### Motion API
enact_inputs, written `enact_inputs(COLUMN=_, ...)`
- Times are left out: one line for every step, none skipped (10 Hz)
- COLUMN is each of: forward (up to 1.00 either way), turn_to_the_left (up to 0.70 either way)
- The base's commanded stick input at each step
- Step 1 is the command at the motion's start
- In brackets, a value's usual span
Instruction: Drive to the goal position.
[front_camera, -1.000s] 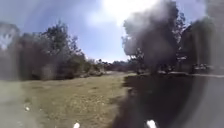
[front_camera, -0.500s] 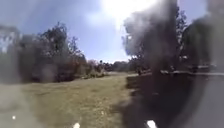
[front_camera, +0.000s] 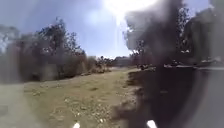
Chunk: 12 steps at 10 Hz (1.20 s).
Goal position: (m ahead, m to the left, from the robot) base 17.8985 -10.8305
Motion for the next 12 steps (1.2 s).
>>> enact_inputs(forward=0.70, turn_to_the_left=0.00)
enact_inputs(forward=0.70, turn_to_the_left=0.00)
enact_inputs(forward=0.70, turn_to_the_left=0.00)
enact_inputs(forward=0.70, turn_to_the_left=0.00)
enact_inputs(forward=0.70, turn_to_the_left=0.00)
enact_inputs(forward=0.70, turn_to_the_left=0.00)
enact_inputs(forward=0.70, turn_to_the_left=0.00)
enact_inputs(forward=0.70, turn_to_the_left=0.00)
enact_inputs(forward=0.70, turn_to_the_left=0.00)
enact_inputs(forward=0.70, turn_to_the_left=0.00)
enact_inputs(forward=0.70, turn_to_the_left=0.00)
enact_inputs(forward=0.70, turn_to_the_left=0.00)
